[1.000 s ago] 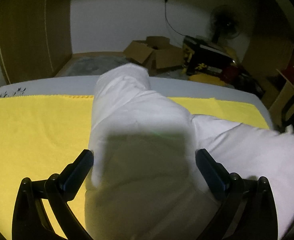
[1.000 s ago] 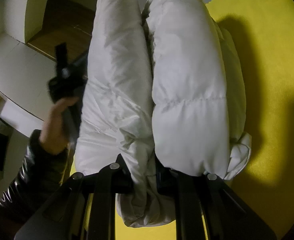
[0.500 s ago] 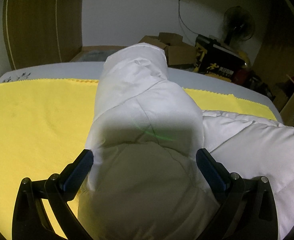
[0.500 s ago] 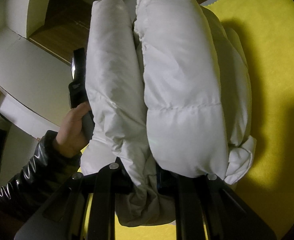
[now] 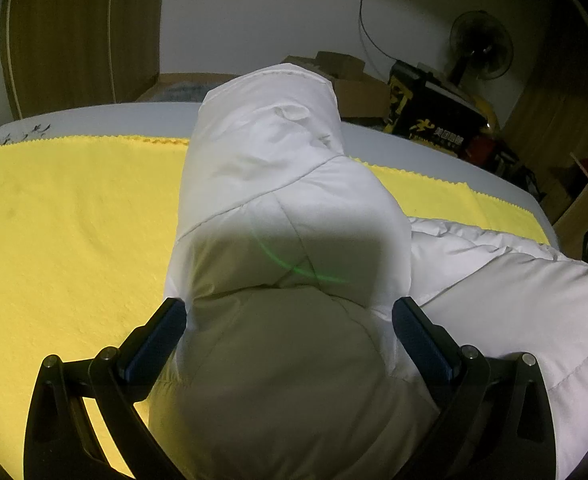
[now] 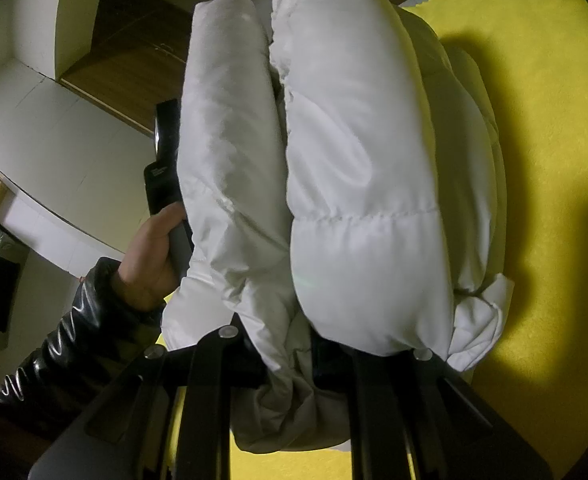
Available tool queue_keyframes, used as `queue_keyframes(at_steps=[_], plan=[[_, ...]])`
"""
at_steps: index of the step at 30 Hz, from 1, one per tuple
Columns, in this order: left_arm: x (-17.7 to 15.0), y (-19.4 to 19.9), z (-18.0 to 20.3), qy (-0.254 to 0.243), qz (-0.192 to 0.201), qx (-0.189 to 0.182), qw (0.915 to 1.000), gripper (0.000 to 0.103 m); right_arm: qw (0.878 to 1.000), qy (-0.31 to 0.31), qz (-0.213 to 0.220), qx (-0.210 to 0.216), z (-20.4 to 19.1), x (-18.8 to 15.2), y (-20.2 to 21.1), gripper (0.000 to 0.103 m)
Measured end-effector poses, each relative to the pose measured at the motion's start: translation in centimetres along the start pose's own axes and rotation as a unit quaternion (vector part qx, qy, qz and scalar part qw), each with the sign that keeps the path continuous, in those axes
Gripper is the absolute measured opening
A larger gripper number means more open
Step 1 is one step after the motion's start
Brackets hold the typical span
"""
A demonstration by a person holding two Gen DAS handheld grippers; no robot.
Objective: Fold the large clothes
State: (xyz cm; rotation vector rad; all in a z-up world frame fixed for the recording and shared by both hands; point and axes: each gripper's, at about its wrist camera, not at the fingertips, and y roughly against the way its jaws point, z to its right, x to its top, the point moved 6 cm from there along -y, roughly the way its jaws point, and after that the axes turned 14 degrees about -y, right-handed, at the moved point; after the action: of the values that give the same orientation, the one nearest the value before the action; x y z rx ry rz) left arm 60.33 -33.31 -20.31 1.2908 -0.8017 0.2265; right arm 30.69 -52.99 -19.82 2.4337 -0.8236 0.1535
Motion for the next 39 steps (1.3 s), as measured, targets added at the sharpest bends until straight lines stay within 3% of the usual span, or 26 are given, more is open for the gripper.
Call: queue_keyframes(at_steps=[2, 4, 6, 7, 8, 11, 14, 17, 19, 21, 26, 34, 37, 39], plan=[[0.1, -0.1, 0.0, 0.004, -0.004, -0.002, 1.0000, 0.103, 1.000, 0.003, 0.008, -0.003, -0.1, -0.1, 0.3, 0.015], [0.1, 0.3, -0.2, 0.009, -0.011, -0.013, 0.9998, 0.103, 1.000, 0.006, 0.018, -0.016, -0.7, -0.2, 0.8, 0.024], [-0.1, 1.6, -0.5, 0.021, -0.011, -0.037, 0.9991, 0.103, 0.999, 0.015, 0.030, -0.014, -2.4, -0.5, 2.0, 0.063], [-0.3, 2.6, -0.5, 0.026, -0.010, -0.051, 0.9983, 0.103, 0.999, 0.023, 0.035, -0.002, -3.4, -0.8, 2.7, 0.097], [-0.5, 4.0, -0.6, 0.030, -0.008, -0.070, 0.9971, 0.103, 0.998, 0.041, 0.055, 0.001, -4.9, -1.1, 4.1, 0.103], [-0.9, 7.8, -1.5, 0.020, 0.008, -0.087, 0.9959, 0.103, 0.984, 0.100, 0.137, -0.047, -7.5, -1.6, 9.0, 0.103], [-2.0, 11.1, -2.6, -0.008, 0.022, -0.082, 0.9964, 0.103, 0.976, 0.076, 0.181, -0.096, -6.3, -1.5, 12.4, 0.103], [-3.5, 13.1, -3.3, -0.022, 0.016, -0.085, 0.9960, 0.103, 0.982, -0.019, 0.140, -0.123, -1.8, -1.4, 11.9, 0.103], [-4.2, 14.0, -3.3, -0.027, 0.010, -0.091, 0.9955, 0.103, 0.987, -0.079, 0.102, -0.098, 0.7, -1.6, 10.1, 0.103], [-5.1, 14.8, -3.1, -0.033, 0.006, -0.097, 0.9947, 0.103, 0.989, -0.096, 0.089, -0.075, 1.2, -1.3, 8.6, 0.103], [-6.8, 16.6, -2.4, -0.041, -0.001, -0.121, 0.9918, 0.103, 0.992, -0.115, 0.042, -0.041, 1.2, -0.3, 4.3, 0.103], [-7.3, 16.4, -4.1, -0.027, -0.005, -0.113, 0.9932, 0.103, 0.992, -0.036, 0.041, -0.116, -0.1, 0.7, 0.6, 0.103], [-7.3, 15.6, -4.6, -0.017, -0.017, -0.119, 0.9926, 0.103, 0.992, -0.034, 0.037, -0.112, -0.2, 0.9, 0.4, 0.102], [-7.1, 14.8, -4.9, -0.012, -0.024, -0.126, 0.9917, 0.103, 0.993, -0.042, 0.036, -0.109, 0.0, 1.1, 0.6, 0.092]])
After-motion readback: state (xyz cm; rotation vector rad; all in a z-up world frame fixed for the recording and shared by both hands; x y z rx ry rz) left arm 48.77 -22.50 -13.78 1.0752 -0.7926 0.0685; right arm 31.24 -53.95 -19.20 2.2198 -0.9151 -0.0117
